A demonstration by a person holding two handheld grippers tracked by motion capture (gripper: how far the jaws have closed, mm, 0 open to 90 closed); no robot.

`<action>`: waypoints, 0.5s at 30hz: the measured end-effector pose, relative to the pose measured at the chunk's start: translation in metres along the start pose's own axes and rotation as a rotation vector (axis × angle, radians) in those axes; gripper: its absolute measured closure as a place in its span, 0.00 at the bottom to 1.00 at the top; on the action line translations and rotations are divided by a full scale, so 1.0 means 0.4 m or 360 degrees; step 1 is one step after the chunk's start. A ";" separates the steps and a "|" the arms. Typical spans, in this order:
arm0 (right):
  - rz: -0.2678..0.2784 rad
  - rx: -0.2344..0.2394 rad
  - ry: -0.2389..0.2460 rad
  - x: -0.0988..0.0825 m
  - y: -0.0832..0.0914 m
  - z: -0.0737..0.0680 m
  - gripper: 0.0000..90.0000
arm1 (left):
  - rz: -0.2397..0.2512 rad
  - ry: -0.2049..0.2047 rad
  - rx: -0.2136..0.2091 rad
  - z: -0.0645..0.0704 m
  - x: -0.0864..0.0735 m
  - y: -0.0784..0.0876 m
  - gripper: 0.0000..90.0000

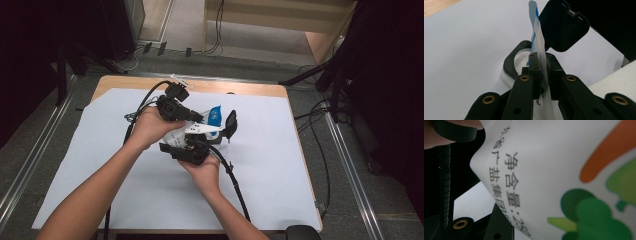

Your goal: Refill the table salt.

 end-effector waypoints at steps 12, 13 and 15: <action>-0.0024 -0.0022 0.0042 -0.005 0.000 0.001 0.70 | 0.0005 0.0014 0.0000 -0.002 0.001 -0.002 0.95; -0.0023 -0.0021 0.0040 -0.005 0.001 0.002 0.71 | 0.0002 0.0010 -0.0001 -0.002 0.000 -0.001 0.95; -0.0028 -0.0018 0.0041 -0.006 0.003 0.003 0.72 | -0.0001 0.0003 0.0004 -0.002 -0.001 0.001 0.95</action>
Point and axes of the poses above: each handheld gripper's, and its own axes: y roughly backward along the jaws, x roughly out of its top, z roughly to its right, the point moved 10 cm from there along -y, roughly forward along the jaws, and after that the axes turned 7 degrees about -y, right-handed, at the moved point
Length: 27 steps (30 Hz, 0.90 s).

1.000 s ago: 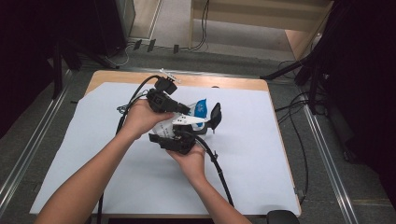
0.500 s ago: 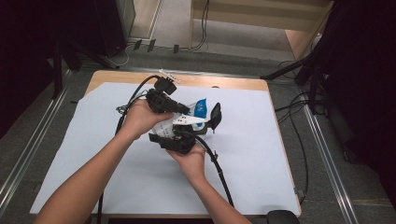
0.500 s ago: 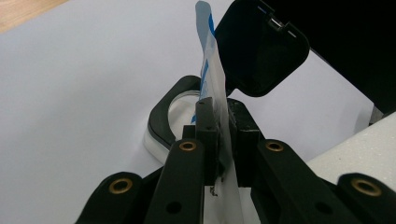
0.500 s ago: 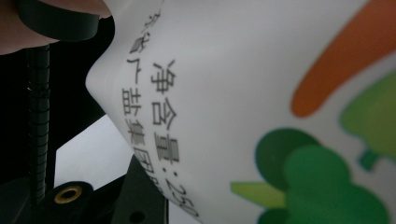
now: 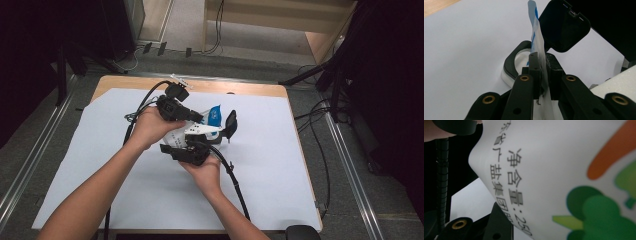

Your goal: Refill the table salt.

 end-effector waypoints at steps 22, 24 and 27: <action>0.0027 0.0074 -0.0096 0.011 0.005 -0.008 0.73 | 0.0011 -0.0001 -0.0010 0.002 0.003 -0.003 0.95; 0.0025 0.0073 -0.0096 0.011 0.005 -0.007 0.73 | 0.0014 0.0001 -0.0012 0.003 0.004 -0.003 0.95; 0.0033 0.0073 -0.0101 0.013 0.006 -0.007 0.73 | 0.0018 -0.0003 -0.0010 0.003 0.006 -0.003 0.95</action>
Point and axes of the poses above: each handheld gripper's, and its own axes: y roughly backward along the jaws, x roughly out of its top, z roughly to its right, the point moved 10 cm from there along -y, roughly forward along the jaws, and after that the axes turned 7 degrees about -y, right-handed, at the moved point
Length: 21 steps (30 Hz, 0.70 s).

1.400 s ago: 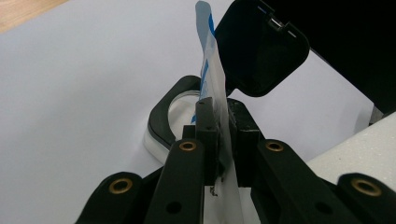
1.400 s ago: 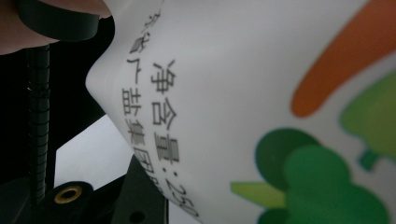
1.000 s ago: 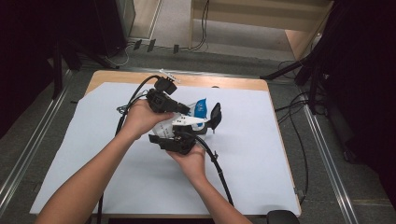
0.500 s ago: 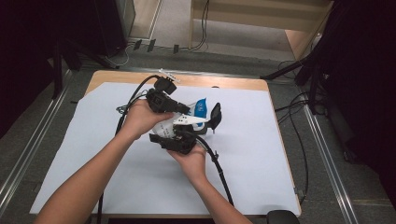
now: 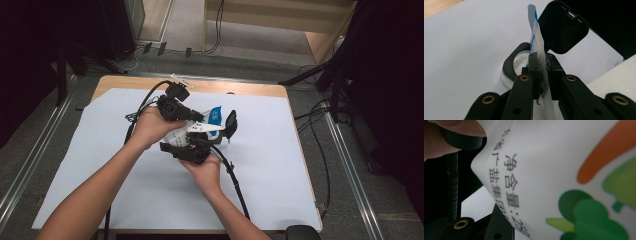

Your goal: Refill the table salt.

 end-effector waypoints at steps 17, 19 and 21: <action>-0.0008 0.0001 -0.0004 -0.001 0.001 0.002 0.73 | 0.0003 -0.0010 0.0011 0.000 0.000 -0.003 0.95; -0.0010 -0.0003 0.0002 -0.001 0.001 0.003 0.73 | 0.0006 -0.0007 0.0008 0.001 0.000 -0.003 0.95; -0.0009 -0.0005 0.0003 -0.001 0.002 0.003 0.73 | 0.0007 -0.0008 0.0006 0.001 0.001 -0.003 0.95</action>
Point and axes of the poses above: each handheld gripper's, and its own axes: y roughly backward along the jaws, x roughly out of its top, z roughly to its right, the point moved 10 cm from there along -y, roughly forward along the jaws, and after that the axes turned 7 degrees about -y, right-handed, at the moved point
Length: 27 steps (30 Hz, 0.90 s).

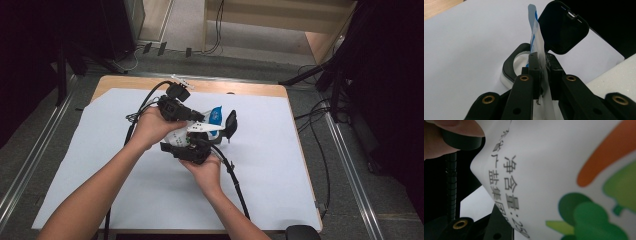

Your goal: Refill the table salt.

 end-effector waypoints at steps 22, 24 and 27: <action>0.0005 -0.0015 0.0006 0.000 -0.002 0.001 0.72 | -0.0005 -0.0005 0.0006 0.000 0.000 -0.001 0.95; 0.0006 -0.0015 0.0008 0.000 -0.003 0.001 0.71 | -0.0007 -0.0006 0.0009 0.000 0.000 -0.001 0.95; 0.0002 -0.0024 0.0029 -0.002 -0.004 0.001 0.70 | -0.0007 -0.0003 0.0019 -0.002 0.000 0.000 0.95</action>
Point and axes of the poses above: each handheld gripper's, and its own axes: y roughly backward along the jaws, x roughly out of its top, z roughly to its right, the point moved 10 cm from there along -y, roughly forward along the jaws, and after that the axes turned 7 degrees about -y, right-handed, at the moved point
